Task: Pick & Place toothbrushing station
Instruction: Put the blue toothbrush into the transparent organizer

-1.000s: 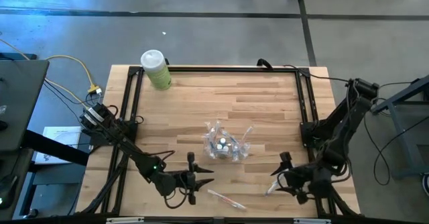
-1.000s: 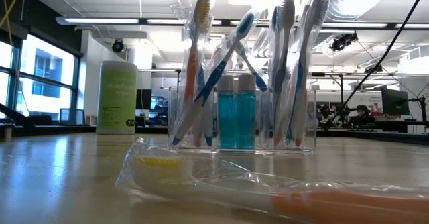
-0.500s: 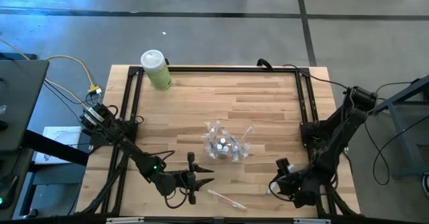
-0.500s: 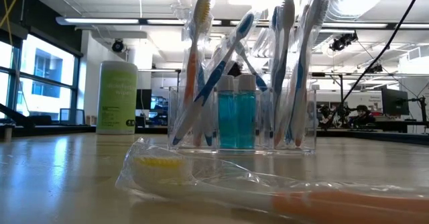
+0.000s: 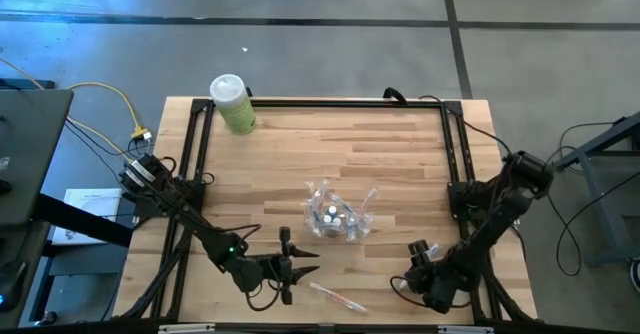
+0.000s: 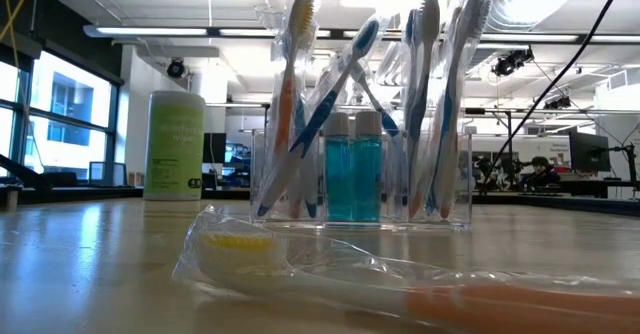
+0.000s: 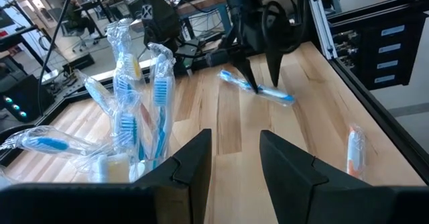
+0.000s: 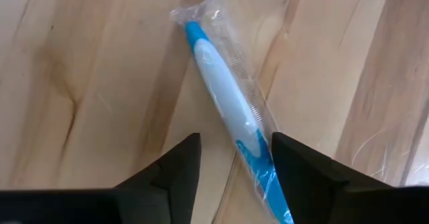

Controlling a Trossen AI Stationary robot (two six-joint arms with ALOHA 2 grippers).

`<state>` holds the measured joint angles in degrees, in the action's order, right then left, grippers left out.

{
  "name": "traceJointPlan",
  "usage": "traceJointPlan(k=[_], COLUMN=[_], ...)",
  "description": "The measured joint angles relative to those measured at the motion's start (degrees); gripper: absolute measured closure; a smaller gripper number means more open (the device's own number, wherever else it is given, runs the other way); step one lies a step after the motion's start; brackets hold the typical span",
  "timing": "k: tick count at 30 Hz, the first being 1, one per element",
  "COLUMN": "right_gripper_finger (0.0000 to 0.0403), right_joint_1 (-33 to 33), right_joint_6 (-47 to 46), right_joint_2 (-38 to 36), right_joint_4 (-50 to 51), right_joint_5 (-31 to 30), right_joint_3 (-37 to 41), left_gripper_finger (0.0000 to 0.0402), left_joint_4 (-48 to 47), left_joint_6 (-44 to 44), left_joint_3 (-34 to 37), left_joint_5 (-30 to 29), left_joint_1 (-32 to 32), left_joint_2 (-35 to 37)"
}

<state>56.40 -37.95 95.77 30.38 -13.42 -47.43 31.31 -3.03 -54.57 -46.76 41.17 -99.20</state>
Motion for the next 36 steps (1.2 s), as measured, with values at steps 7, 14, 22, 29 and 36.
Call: traceJointPlan(k=[7, 14, 22, 29, 36], right_gripper_finger=[0.0245, 0.0354, 0.0386, 0.039, 0.039], right_joint_1=[-2.94, -3.6, -3.49, -1.51, 0.62], right_joint_6=[0.21, 4.7, 7.31, 9.35, 31.22], right_joint_2=[1.14, 1.26, 1.76, 1.68, 1.72], right_joint_4=[0.79, 0.8, 10.53, 29.21, 23.2], right_joint_5=[3.57, 3.44, -1.57, -19.13, -37.57], right_joint_3=[-0.03, -0.01, -3.93, -16.0, -21.63], left_gripper_finger=[0.028, 0.028, 0.028, 0.028, 0.028], left_joint_4=[-0.15, -2.02, -2.82, -2.78, -2.77], left_joint_6=[0.0, 3.13, 16.36, 20.73, 25.02], left_joint_3=[0.0, 0.0, 0.0, 0.0, 0.0], left_joint_5=[0.0, 0.02, 0.02, 0.03, 0.07], left_joint_1=[0.0, 0.0, -1.01, -2.25, -1.95], left_joint_2=[0.0, 0.0, 0.0, 0.0, 0.0])
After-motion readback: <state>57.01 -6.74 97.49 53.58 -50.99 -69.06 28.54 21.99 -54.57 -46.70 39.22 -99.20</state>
